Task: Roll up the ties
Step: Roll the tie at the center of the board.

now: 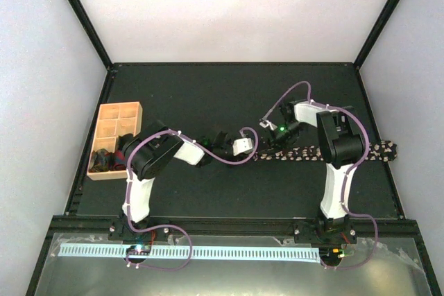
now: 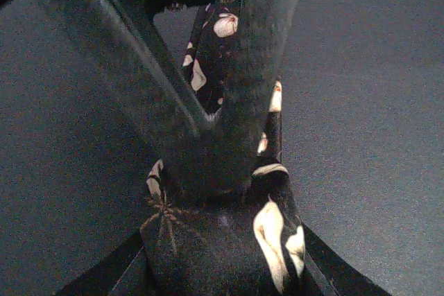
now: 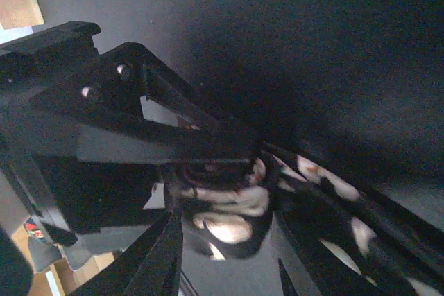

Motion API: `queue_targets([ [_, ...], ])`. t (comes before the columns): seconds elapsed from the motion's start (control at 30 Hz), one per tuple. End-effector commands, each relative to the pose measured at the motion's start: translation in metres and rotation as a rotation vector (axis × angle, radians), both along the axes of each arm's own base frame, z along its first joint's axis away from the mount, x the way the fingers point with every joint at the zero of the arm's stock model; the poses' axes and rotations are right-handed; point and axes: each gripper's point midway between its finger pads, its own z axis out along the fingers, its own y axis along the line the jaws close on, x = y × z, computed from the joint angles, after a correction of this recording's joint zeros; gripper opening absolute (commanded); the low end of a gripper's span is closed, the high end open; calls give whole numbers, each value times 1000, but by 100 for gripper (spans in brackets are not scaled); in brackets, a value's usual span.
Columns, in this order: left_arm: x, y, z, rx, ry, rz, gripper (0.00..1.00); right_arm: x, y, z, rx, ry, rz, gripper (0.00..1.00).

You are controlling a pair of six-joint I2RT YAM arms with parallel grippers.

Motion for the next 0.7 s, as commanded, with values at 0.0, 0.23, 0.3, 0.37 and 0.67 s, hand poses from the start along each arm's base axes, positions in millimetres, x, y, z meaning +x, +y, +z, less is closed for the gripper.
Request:
queue_targets([
  [0.0, -20, 30, -54, 200, 128, 37, 40, 6, 15, -5, 8, -10, 10, 35],
  [0.23, -21, 32, -54, 210, 131, 49, 41, 0, 2, -21, -87, -24, 47, 2],
  [0.3, -18, 33, -52, 196, 140, 68, 49, -4, -3, -25, -94, -19, 43, 1],
  [0.37, -21, 29, -37, 110, 150, 45, 66, -9, -7, -30, -82, 5, 29, 1],
  [0.67, -19, 14, -15, -111, 93, -1, 79, -17, -28, -64, -87, 92, 4, 2],
])
